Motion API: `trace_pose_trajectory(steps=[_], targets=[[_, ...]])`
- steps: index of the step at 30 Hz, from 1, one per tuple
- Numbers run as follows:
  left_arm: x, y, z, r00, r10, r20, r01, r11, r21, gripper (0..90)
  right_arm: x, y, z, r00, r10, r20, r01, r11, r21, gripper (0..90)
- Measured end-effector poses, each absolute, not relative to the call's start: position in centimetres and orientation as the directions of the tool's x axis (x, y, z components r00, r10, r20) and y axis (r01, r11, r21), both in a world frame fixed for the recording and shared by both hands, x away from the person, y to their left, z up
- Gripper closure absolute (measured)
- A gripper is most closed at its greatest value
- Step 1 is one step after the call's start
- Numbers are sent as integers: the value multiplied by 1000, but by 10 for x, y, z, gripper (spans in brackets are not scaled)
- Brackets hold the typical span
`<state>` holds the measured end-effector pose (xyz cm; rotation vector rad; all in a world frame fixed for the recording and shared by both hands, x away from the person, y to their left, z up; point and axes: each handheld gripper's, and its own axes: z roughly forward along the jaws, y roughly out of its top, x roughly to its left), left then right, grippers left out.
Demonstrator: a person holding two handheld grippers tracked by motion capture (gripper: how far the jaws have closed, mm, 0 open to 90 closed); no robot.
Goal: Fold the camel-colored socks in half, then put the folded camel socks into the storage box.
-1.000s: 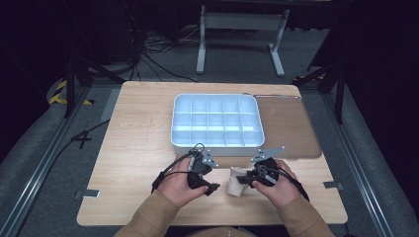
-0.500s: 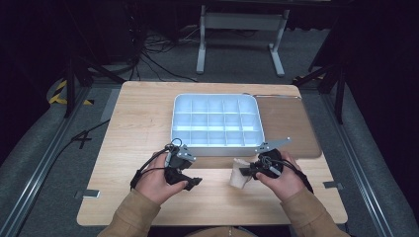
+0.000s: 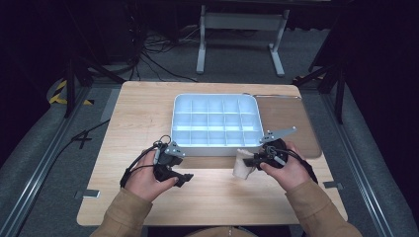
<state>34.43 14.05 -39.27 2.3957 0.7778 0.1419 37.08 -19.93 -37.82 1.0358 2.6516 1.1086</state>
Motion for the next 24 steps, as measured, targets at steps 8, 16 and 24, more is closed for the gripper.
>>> trace_pose_trajectory(steps=[8,16,24], targets=[[343,145,-392,818,570,-83,504,-639,582,331,379,-202,-369,-768,622,155,546,508,666,733],[344,148,-392,811,580,-74,506,-633,586,328,388,-205,-359,-764,630,139,539,505,674,733],[346,153,-391,807,586,-77,513,-629,584,326,400,-209,-355,-756,641,130,540,500,677,732]])
